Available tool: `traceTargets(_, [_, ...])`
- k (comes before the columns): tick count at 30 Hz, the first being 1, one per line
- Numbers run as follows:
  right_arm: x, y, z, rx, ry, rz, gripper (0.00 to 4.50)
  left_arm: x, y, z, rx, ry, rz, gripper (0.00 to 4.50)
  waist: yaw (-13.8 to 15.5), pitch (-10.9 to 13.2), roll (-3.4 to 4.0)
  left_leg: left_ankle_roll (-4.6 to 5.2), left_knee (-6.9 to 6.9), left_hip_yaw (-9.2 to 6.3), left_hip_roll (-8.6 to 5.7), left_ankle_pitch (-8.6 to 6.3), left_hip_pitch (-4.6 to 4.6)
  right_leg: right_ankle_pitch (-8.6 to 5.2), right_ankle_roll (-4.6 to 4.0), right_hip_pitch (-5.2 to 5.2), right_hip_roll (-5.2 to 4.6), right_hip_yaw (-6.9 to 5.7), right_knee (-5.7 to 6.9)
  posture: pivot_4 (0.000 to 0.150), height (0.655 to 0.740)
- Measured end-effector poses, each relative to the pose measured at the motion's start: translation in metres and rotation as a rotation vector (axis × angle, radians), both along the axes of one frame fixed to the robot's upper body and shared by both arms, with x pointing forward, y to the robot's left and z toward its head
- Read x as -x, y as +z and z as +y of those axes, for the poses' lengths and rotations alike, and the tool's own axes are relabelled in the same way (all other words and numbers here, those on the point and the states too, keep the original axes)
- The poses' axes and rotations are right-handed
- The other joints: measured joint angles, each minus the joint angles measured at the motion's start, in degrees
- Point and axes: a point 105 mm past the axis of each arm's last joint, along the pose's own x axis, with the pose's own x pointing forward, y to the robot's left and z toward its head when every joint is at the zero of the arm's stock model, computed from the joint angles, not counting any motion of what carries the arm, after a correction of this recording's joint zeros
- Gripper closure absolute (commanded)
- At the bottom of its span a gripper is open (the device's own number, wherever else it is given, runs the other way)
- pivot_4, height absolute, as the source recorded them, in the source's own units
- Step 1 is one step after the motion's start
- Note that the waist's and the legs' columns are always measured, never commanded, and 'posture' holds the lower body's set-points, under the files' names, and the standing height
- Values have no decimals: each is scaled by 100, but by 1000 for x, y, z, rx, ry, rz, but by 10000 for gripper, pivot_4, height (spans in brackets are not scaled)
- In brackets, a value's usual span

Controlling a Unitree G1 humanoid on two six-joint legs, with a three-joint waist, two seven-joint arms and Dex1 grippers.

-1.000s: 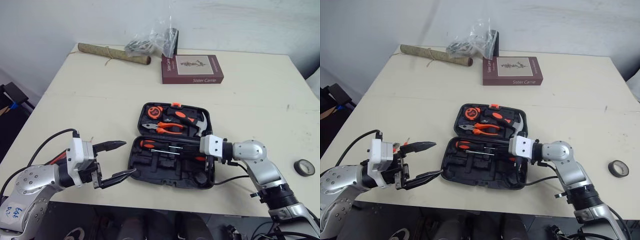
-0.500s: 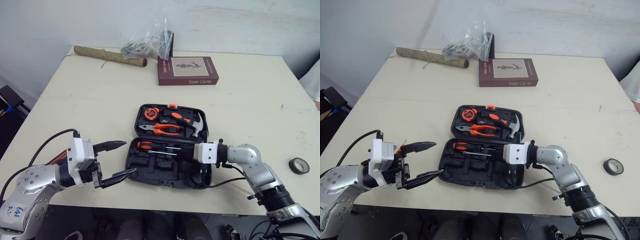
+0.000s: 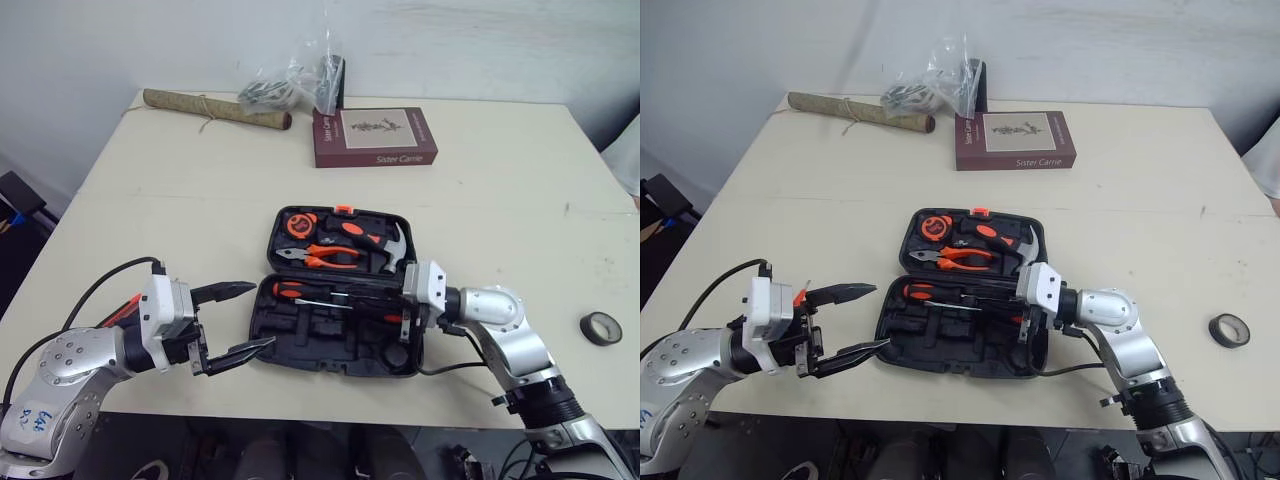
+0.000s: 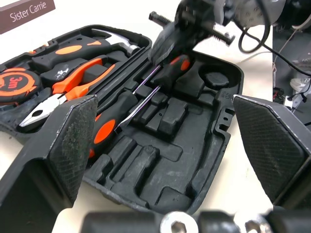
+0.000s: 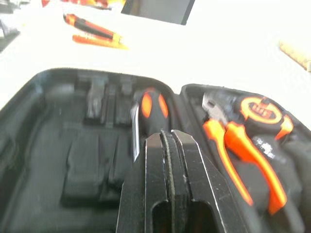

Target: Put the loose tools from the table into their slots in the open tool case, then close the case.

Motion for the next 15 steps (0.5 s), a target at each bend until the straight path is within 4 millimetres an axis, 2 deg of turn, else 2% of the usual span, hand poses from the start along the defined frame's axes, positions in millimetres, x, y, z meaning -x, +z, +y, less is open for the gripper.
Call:
traceTargets(7, [1, -28, 0, 145, -18, 64, 44244, -1, -2, 0, 5, 2, 8, 0, -5, 1, 2, 0, 0, 2, 0, -1, -1, 0, 0, -6, -1, 1, -2, 1500, 7400])
traceTargets(15, [-4, -32, 1, 205, -27, 12, 44244, 0, -2, 0, 5, 2, 10, 0, -7, -3, -3, -2, 0, 2, 0, -2, 14, 0, 0, 8, -1, 3, -2, 1500, 7400])
